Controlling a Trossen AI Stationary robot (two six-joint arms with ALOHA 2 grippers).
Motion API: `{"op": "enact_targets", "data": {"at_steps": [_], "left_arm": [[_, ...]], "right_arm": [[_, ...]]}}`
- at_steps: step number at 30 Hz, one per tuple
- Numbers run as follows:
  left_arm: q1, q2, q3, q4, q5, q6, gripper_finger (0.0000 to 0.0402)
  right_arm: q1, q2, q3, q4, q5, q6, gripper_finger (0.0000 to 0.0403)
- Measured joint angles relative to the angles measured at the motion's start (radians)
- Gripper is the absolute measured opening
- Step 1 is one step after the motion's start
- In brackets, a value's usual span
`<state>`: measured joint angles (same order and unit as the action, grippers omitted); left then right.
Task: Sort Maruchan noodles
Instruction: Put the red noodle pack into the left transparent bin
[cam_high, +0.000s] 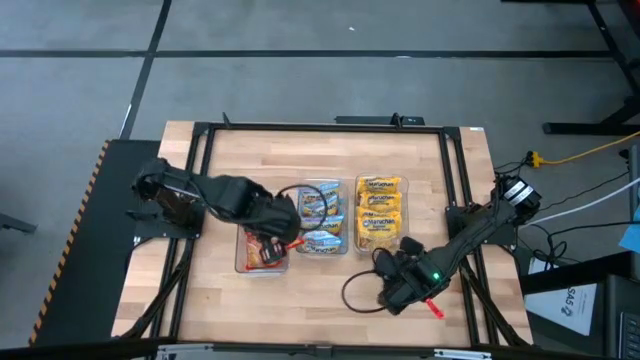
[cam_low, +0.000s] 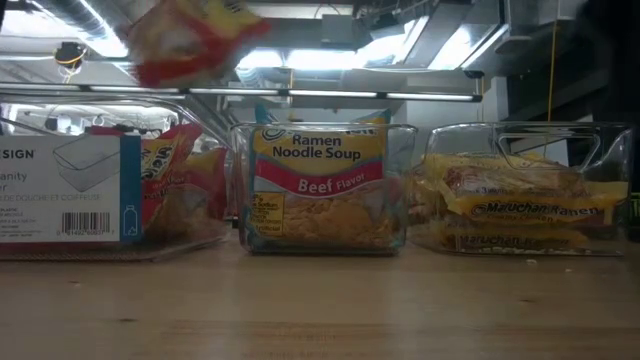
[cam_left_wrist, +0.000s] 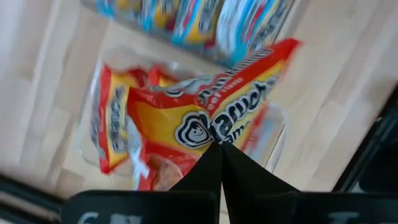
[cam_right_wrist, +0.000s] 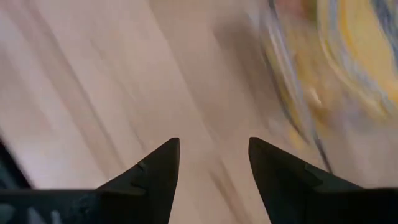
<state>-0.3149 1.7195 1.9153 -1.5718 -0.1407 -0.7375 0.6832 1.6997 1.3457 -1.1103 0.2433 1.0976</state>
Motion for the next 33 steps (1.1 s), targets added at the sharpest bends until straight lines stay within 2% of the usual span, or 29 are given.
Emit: {"op": "enact_targets", "data": {"at_steps": [2,5,7,10,12,17,19,24,33], "left_arm": [[-0.01,0.0,-0.042,0.0,0.022,-0.021,0.0],[-0.028,0.0,-0.065,0.001,0.05,-0.042,0.0],[-0.041,0.0,-0.069,0.001,0.055,-0.048,0.0],[-0.067,0.0,-0.07,0.001,0.044,-0.064,0.0],[-0.09,0.0,-0.07,0.001,0.002,-0.073,0.0],[-0.16,0.0,-0.076,0.002,-0.125,-0.105,0.0],[-0.186,0.0,-0.1,0.002,-0.186,-0.137,0.0],[-0.251,-0.056,-0.204,-0.001,-0.251,-0.26,0.0],[-0.399,-0.119,-0.331,0.02,-0.359,-0.542,0.0]], "right_arm": [[-0.009,0.0,0.0,0.146,0.027,-0.043,0.0198],[-0.023,0.0,0.0,0.399,0.04,-0.223,0.0198],[-0.041,0.0,0.0,0.498,0.071,-0.32,0.0198],[-0.092,0.0,0.0,0.527,0.156,-0.432,0.0198],[-0.133,0.0,0.0,0.521,0.208,-0.477,0.0198],[-0.251,0.0,0.0,0.536,0.222,-0.565,0.0198],[-0.296,0.0,0.0,0.554,0.174,-0.605,0.0198],[-0.377,0.0,0.0,0.598,-0.023,-0.667,0.0197],[-0.479,0.0,0.0,0.802,-0.297,-0.771,0.0198]]}}
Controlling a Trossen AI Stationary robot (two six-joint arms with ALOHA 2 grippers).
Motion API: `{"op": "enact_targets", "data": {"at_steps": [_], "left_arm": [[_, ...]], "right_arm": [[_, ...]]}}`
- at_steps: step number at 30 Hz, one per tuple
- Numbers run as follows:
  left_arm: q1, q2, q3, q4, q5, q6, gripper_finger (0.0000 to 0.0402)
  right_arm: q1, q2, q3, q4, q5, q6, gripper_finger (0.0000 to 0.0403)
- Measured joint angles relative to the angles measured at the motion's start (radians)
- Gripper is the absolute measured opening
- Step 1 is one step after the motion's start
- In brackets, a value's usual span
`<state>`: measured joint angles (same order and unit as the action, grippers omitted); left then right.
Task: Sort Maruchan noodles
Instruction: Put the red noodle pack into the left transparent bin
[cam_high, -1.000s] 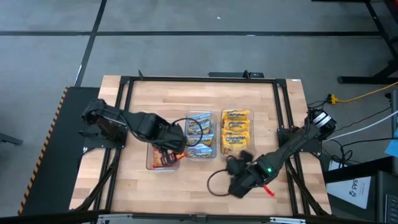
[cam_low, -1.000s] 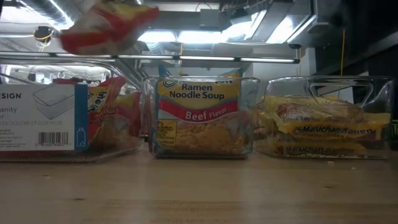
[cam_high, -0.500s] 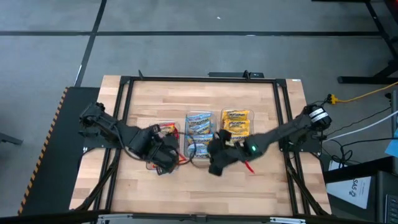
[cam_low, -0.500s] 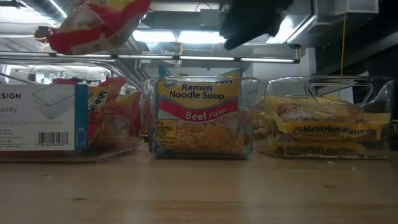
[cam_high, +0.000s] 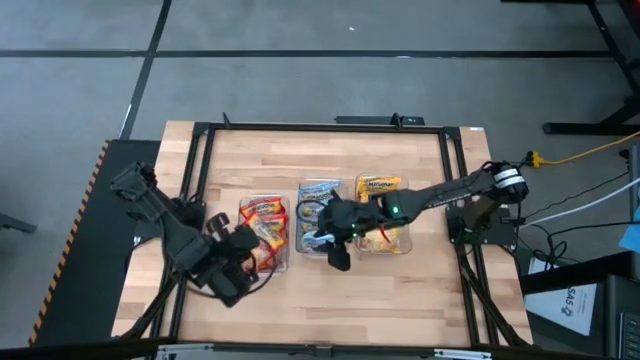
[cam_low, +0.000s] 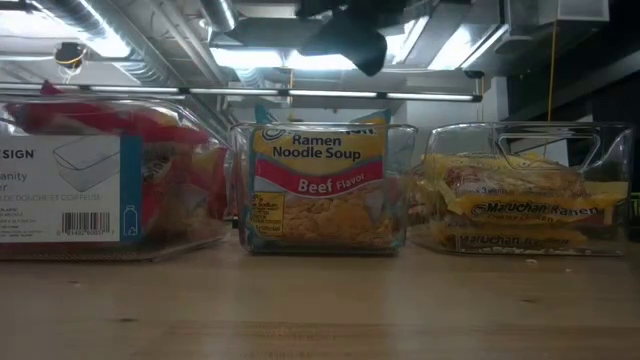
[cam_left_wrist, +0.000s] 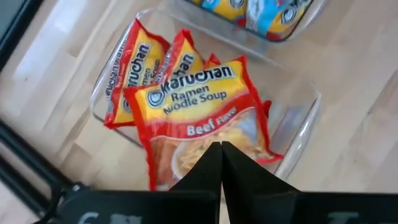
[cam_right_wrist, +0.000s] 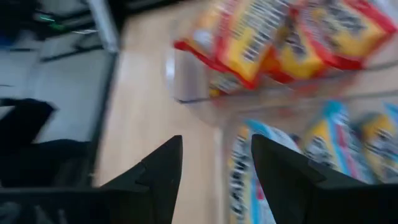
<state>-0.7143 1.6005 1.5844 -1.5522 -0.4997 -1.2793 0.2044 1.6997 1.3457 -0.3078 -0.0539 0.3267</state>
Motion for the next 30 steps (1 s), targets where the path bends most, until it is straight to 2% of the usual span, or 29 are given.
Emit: {"op": "enact_targets", "data": {"at_steps": [3,6,16,19,25,30], "left_arm": [[-0.044,0.004,-0.007,0.009,-0.058,-0.062,0.0],[-0.075,0.008,-0.006,0.046,-0.103,-0.078,0.0],[-0.199,0.009,-0.008,-0.023,-0.113,-0.206,0.0],[-0.265,0.01,-0.028,-0.006,-0.113,-0.285,0.0],[-0.399,0.01,-0.119,0.015,-0.116,-0.505,0.0],[-0.456,0.01,-0.171,0.058,-0.116,-0.604,0.0]], "right_arm": [[-0.039,0.0,0.0,0.028,-0.094,-0.007,0.0198],[-0.073,0.0,0.0,0.032,-0.144,-0.005,0.0198],[-0.144,0.051,0.0,0.234,-0.361,0.04,0.0198],[-0.137,0.08,0.0,0.261,-0.365,0.032,0.0198],[-0.143,0.13,0.003,0.34,-0.306,0.004,0.0198],[-0.145,0.186,0.083,0.298,-0.291,-0.022,0.0198]]}}
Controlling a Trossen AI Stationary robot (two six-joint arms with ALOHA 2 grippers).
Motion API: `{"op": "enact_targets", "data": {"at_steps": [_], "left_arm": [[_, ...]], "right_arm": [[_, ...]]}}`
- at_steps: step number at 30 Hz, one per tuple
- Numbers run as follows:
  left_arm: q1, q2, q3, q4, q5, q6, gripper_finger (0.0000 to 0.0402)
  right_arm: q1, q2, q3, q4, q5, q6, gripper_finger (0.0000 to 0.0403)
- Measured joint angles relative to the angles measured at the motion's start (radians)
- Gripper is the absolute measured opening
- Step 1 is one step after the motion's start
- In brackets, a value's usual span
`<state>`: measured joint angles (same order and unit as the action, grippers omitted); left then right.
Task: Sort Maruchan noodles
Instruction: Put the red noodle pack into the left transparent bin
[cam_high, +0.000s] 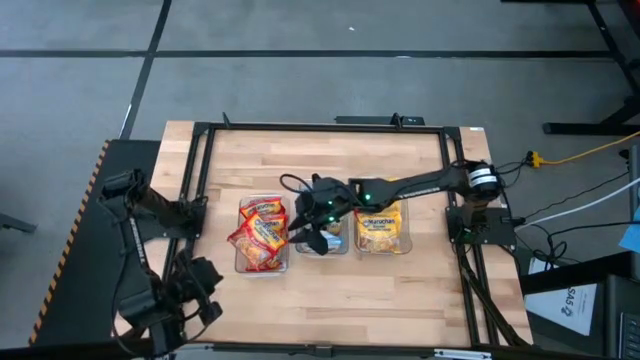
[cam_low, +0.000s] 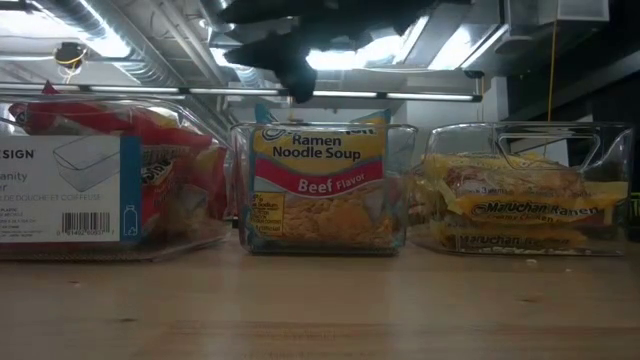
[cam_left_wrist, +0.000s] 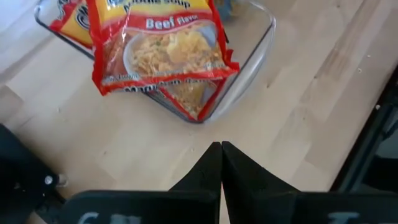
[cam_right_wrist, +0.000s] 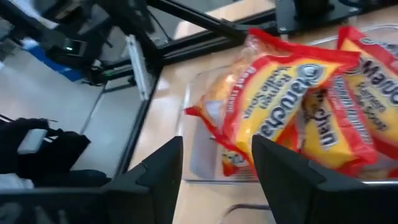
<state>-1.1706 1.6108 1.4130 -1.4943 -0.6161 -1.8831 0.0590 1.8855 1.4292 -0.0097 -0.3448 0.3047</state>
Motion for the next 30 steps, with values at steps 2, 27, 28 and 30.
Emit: {"op": "enact_targets", "data": {"at_steps": [2,27,28,30], "left_arm": [[-0.01,0.0,-0.004,0.004,0.0,-0.014,0.0],[-0.042,0.0,-0.004,0.022,-0.001,-0.018,0.0],[-0.042,0.0,-0.004,0.022,-0.001,-0.018,0.0],[-0.042,0.0,-0.004,0.017,-0.016,-0.018,0.0]], "right_arm": [[-0.001,0.03,0.05,-0.06,0.016,-0.022,0.0198],[0.0,0.199,0.216,-0.226,0.178,-0.288,0.0198],[0.0,0.206,0.215,-0.226,0.178,-0.288,0.0198],[0.0,0.231,0.214,-0.198,0.168,-0.287,0.0198]]}}
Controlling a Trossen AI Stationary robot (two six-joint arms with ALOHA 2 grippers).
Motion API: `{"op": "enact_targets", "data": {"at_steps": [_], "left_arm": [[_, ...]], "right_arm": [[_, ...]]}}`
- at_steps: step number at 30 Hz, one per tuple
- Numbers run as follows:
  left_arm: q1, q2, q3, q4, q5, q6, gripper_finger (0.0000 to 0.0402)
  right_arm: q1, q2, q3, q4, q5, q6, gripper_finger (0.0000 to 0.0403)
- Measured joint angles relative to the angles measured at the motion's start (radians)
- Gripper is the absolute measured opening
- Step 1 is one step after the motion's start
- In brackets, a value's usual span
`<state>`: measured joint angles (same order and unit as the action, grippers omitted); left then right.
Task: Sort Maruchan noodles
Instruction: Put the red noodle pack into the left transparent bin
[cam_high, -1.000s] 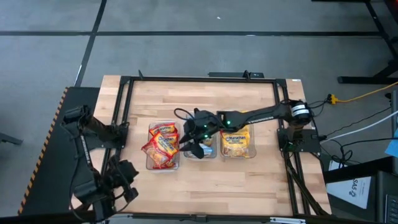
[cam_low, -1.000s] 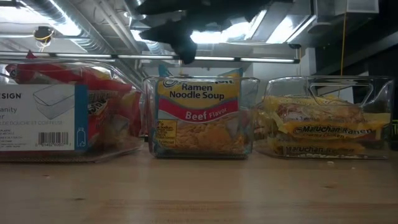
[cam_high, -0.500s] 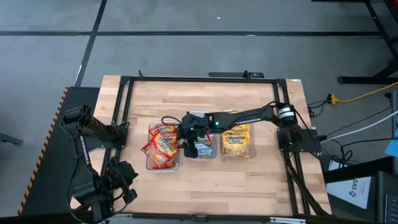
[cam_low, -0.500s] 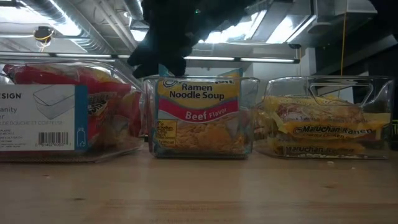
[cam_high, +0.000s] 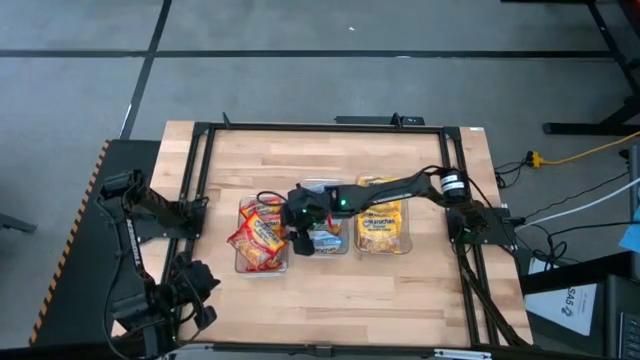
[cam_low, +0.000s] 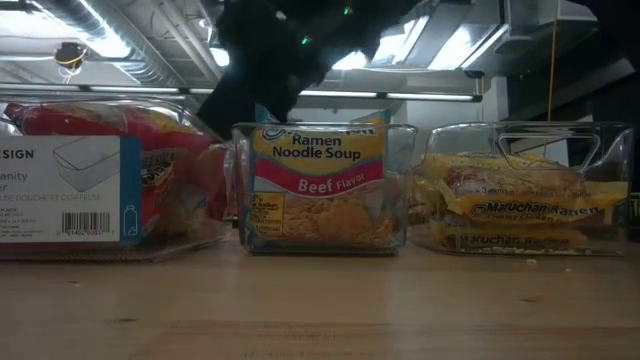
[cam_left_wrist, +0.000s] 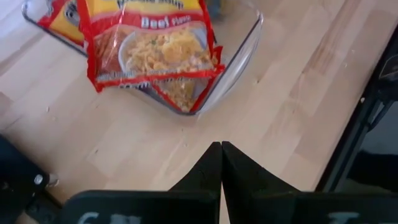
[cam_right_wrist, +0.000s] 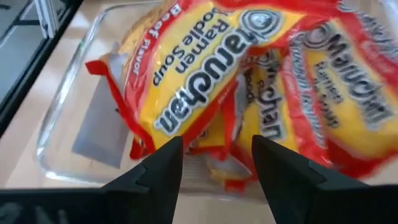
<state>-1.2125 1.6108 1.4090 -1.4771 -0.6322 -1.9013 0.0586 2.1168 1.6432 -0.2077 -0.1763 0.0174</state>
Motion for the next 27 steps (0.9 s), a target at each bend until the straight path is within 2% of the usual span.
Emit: {"op": "enact_targets", "data": {"at_steps": [11,15,23,25,27], "left_arm": [[0.0,0.0,0.0,0.001,-0.036,0.0,0.0],[0.0,0.0,0.0,0.002,-0.037,0.0,0.0],[0.0,0.0,0.0,0.004,-0.036,0.001,0.0],[0.0,0.0,0.0,0.004,-0.036,0.001,0.0],[0.0,0.0,0.0,0.005,-0.036,0.001,0.0]], "right_arm": [[-0.001,0.02,0.013,-0.002,-0.012,-0.017,0.019],[0.0,0.018,0.015,-0.024,-0.013,-0.022,0.015],[0.0,0.018,0.042,-0.022,-0.014,-0.048,0.0022],[0.0,0.018,0.06,-0.023,-0.014,-0.055,0.0007],[0.0,0.017,0.075,-0.029,-0.015,-0.056,0.001]]}}
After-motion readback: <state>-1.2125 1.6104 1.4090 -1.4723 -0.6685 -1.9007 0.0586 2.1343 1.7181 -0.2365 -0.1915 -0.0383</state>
